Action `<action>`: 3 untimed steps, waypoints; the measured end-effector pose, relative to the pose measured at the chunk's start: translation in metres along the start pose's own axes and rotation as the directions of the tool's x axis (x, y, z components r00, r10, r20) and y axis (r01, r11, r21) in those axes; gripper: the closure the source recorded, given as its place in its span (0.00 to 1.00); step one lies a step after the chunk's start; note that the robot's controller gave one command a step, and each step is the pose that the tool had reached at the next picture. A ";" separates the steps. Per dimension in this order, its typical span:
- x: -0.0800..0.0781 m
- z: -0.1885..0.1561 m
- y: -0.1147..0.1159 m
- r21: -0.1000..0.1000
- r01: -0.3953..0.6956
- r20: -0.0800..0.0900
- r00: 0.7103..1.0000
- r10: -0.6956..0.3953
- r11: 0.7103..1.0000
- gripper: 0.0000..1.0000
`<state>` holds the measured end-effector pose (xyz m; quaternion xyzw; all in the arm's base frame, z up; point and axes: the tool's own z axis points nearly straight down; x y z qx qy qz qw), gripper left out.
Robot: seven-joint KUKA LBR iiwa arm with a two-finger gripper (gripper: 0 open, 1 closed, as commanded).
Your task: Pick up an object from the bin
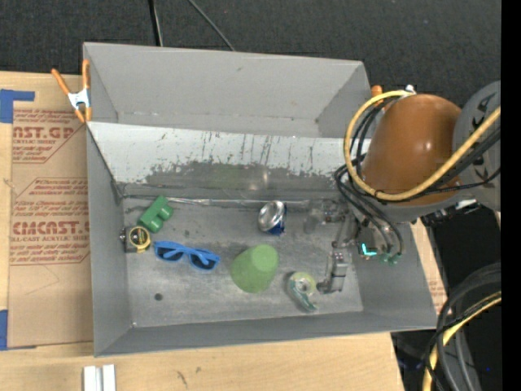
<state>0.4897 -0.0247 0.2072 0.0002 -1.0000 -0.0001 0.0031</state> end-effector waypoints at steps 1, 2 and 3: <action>-0.050 0.115 0.060 -0.002 0.043 0.002 0.999 -0.043 0.999 0.00; -0.051 0.111 0.057 0.000 0.039 0.007 0.999 -0.039 0.999 1.00; -0.051 0.111 0.058 0.000 0.040 0.007 0.999 -0.040 0.999 0.00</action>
Offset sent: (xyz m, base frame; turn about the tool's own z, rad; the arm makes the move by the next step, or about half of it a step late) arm 0.0506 0.0568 -0.1104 -0.0386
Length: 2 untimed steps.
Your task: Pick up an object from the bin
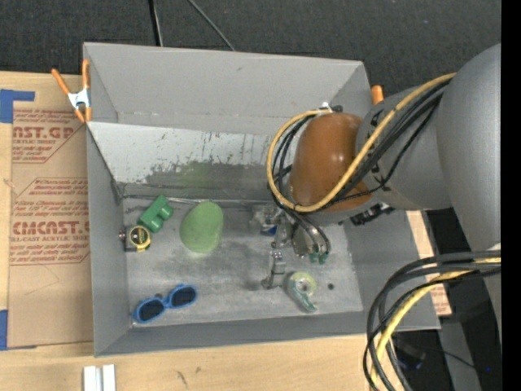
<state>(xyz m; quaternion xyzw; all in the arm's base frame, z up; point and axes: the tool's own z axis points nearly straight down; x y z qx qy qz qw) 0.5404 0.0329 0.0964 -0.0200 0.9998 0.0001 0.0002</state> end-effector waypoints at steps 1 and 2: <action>0.015 -0.045 -0.078 0.004 0.172 0.002 0.985 -0.172 0.985 0.00; -0.008 0.029 -0.053 -0.002 0.308 -0.006 0.951 -0.308 0.951 0.00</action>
Offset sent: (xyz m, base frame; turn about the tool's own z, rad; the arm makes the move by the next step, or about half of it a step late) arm -0.0120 -0.0757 0.0448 -0.1777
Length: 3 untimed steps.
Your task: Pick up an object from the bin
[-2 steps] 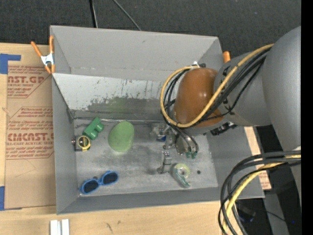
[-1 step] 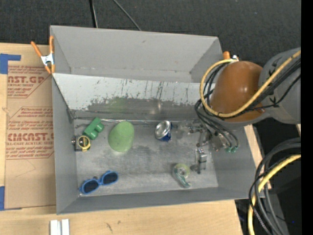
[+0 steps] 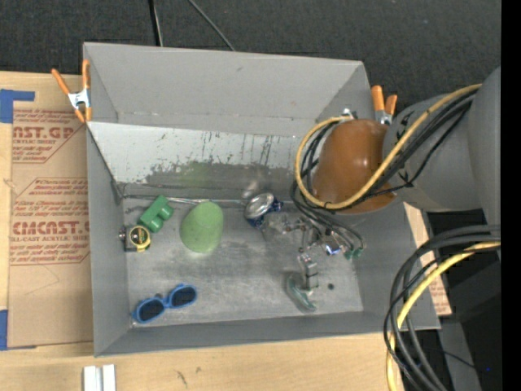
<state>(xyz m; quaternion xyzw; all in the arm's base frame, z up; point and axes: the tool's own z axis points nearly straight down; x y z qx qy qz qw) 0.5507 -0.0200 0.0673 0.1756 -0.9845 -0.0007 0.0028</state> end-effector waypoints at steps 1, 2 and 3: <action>0.078 -0.008 -0.022 0.007 0.221 0.009 0.975 -0.221 0.975 0.00; 0.075 -0.009 -0.020 0.008 0.223 0.016 0.975 -0.224 0.975 1.00; 0.081 -0.230 -0.040 0.011 0.201 0.014 0.980 -0.201 0.980 1.00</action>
Offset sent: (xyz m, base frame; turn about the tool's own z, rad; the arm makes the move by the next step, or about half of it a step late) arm -0.0663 -0.0466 0.0079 -0.2257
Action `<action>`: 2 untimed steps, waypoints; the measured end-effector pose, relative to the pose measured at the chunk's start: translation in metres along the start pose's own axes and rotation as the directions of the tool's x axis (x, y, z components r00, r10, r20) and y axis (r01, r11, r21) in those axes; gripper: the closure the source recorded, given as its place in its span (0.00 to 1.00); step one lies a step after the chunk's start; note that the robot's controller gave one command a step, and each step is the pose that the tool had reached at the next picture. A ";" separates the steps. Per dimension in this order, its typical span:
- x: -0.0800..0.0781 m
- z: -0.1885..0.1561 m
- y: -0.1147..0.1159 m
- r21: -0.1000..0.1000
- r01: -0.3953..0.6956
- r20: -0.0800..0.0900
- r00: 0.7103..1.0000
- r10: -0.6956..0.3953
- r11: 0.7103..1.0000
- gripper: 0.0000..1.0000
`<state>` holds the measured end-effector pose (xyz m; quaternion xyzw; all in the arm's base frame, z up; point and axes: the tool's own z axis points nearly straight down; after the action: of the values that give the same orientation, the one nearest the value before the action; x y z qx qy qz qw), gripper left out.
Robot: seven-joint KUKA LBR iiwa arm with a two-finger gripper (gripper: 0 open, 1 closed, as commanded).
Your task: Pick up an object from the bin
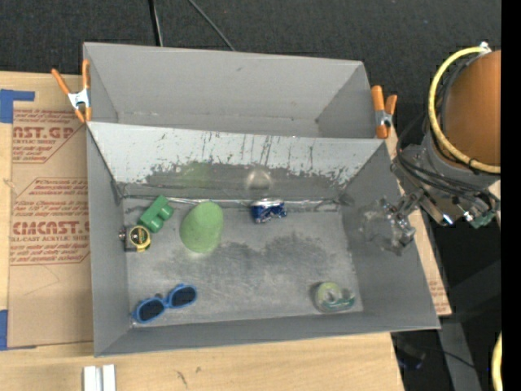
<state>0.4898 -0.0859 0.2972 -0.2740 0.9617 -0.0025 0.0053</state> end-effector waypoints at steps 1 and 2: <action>0.009 0.101 -0.039 -0.014 0.384 -0.005 0.923 -0.384 0.923 1.00; 0.026 0.194 -0.045 -0.019 0.511 -0.003 0.860 -0.511 0.859 1.00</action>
Offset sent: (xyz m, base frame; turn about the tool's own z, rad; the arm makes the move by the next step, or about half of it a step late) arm 0.0149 -0.0387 -0.0982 -0.3958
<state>0.4936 -0.1380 0.1037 -0.5191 0.8547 0.0035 -0.0017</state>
